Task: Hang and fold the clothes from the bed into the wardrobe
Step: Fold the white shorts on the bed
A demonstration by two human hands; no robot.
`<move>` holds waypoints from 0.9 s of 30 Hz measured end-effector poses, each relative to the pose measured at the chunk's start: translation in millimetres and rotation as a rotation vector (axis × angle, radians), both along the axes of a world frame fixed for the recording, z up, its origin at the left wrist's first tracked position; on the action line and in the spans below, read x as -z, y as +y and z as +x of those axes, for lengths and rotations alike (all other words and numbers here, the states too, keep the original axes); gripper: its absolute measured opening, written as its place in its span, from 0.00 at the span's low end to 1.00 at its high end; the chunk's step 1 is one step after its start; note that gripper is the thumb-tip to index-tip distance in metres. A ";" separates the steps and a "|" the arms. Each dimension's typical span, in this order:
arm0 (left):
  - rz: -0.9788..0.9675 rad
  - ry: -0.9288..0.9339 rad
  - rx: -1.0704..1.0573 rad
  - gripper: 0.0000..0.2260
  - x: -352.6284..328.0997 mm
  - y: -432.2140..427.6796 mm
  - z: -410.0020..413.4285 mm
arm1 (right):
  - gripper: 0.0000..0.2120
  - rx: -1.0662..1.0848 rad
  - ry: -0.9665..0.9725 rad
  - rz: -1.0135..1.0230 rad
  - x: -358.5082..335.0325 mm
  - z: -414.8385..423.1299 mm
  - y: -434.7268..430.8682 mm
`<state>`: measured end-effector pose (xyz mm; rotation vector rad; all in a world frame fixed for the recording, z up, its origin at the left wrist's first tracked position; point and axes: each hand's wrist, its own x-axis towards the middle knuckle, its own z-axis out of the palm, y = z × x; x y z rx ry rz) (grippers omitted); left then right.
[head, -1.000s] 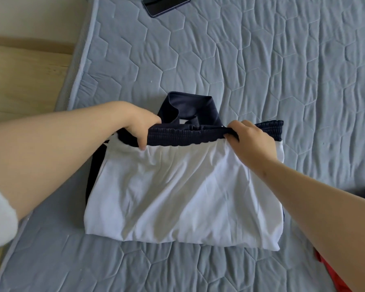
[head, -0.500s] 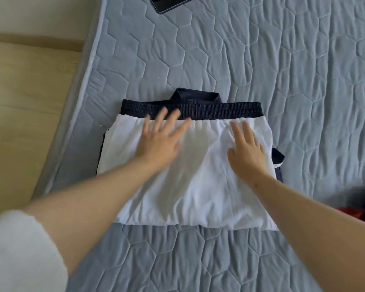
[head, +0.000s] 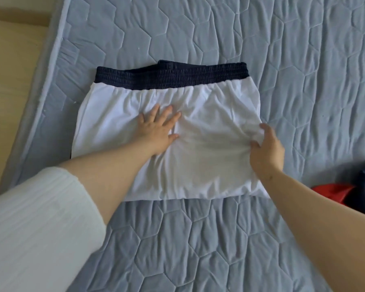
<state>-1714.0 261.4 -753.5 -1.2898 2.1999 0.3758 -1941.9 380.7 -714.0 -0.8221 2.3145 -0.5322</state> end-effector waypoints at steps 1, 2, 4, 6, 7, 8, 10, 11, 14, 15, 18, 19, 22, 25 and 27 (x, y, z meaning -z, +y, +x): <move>-0.027 0.003 -0.003 0.28 -2.9 2.3 -2.1 | 0.23 0.028 0.038 -0.001 0.6 -0.8 -0.2; -0.069 0.033 -0.009 0.28 -8.0 9.2 -4.0 | 0.23 0.036 0.096 0.032 1.2 -1.0 1.8; -0.198 0.202 -0.010 0.27 -21.9 38.7 -7.7 | 0.25 0.056 0.174 0.150 2.7 -0.3 11.0; -0.300 0.419 0.055 0.25 -32.0 80.4 -10.5 | 0.31 0.138 0.076 0.271 1.5 2.0 22.1; -0.286 0.441 0.098 0.25 -34.5 99.2 -11.5 | 0.34 0.191 -0.010 0.295 1.2 2.3 28.6; -0.206 0.378 0.131 0.26 -33.7 112.8 -11.7 | 0.36 0.233 -0.094 0.294 2.2 1.5 35.0; -0.019 0.192 0.119 0.28 -21.3 124.6 -10.0 | 0.33 0.263 -0.223 0.240 4.0 -0.8 44.7; 0.052 0.127 0.084 0.28 -14.2 121.9 -10.3 | 0.27 0.257 -0.258 0.203 4.4 -1.9 47.4; 0.134 0.082 0.043 0.28 -5.0 104.0 -18.1 | 0.13 0.229 -0.304 0.083 3.6 -2.7 47.6; 0.181 0.084 0.033 0.28 -6.5 99.5 -20.3 | 0.09 0.225 -0.330 0.044 0.6 -0.8 45.3; 0.314 0.218 -0.052 0.26 -19.1 89.5 -17.2 | 0.04 0.222 -0.394 -0.041 -20.1 11.7 35.0; 0.357 0.329 -0.143 0.26 -25.8 87.4 -12.9 | 0.05 0.204 -0.417 -0.066 -28.9 17.4 30.5; 0.563 0.761 -0.684 0.22 -51.3 84.4 7.5 | 0.11 0.086 -0.508 -0.119 -57.7 38.2 13.6; 0.654 0.963 -1.033 0.17 -80.3 79.0 38.3 | 0.16 -0.087 -0.571 -0.108 -87.5 70.2 -13.7; 0.662 1.060 -1.187 0.13 -97.4 70.2 60.7 | 0.18 -0.220 -0.583 -0.086 -104.0 100.7 -35.0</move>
